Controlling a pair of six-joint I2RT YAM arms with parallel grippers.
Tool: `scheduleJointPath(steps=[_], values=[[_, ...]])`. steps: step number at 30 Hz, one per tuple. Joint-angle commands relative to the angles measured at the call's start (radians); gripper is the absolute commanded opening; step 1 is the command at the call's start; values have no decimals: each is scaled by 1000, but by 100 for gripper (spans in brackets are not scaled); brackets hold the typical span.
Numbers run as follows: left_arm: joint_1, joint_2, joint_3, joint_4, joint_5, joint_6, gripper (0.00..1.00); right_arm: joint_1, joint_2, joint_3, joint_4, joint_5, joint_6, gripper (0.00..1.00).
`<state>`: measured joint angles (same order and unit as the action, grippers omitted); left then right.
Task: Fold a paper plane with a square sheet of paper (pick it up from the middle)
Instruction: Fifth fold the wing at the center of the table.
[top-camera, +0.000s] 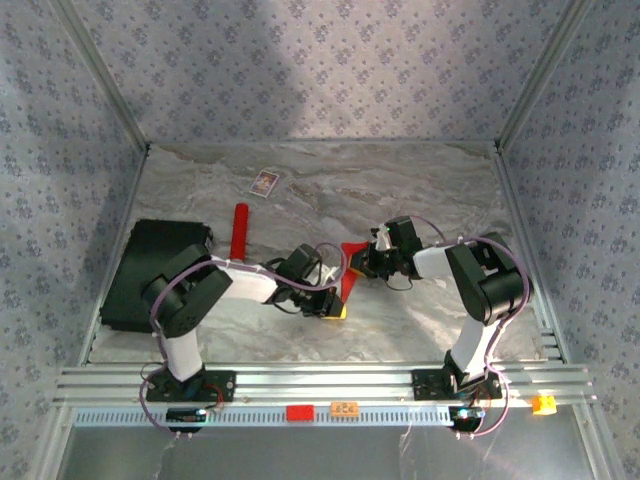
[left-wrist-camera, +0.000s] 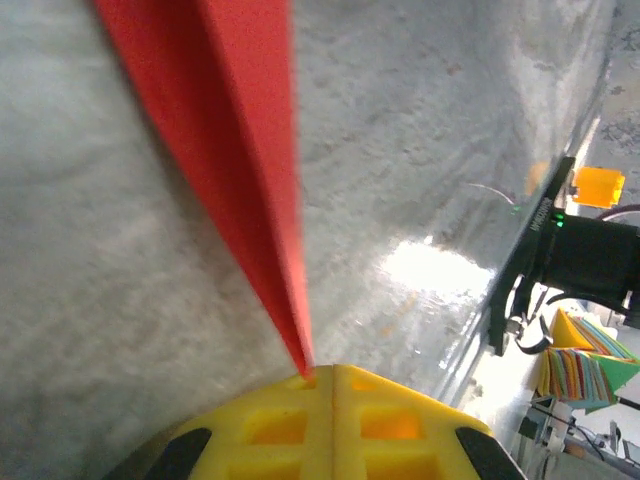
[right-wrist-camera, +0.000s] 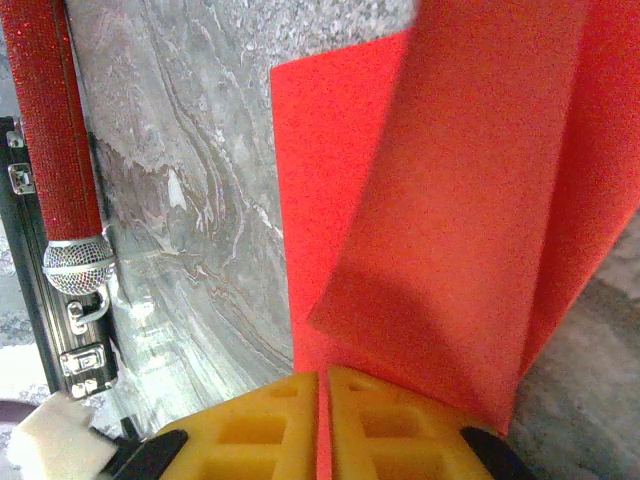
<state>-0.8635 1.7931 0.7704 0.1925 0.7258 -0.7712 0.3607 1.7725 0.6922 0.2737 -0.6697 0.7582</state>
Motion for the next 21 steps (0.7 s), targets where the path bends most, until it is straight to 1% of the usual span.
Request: scheduleJointPath(steps=[1,5,10,14,17,21], values=[[10,-77,8,45,23,-14,5,-3,23,-25,-133,93,-18,14],[47,-39,65,83,23,-39,5,-2,24,-22,-132,94,-17,14],[70,57,168,25,-19,-24,5,-2,27,-23,-129,93,-16,14],[76,108,196,79,-51,-49,5,1,25,-24,-126,90,-15,14],[75,148,230,72,-50,-50,5,0,25,-22,-130,89,-17,14],[75,181,229,49,-75,-41,5,2,21,-26,-130,89,-16,14]])
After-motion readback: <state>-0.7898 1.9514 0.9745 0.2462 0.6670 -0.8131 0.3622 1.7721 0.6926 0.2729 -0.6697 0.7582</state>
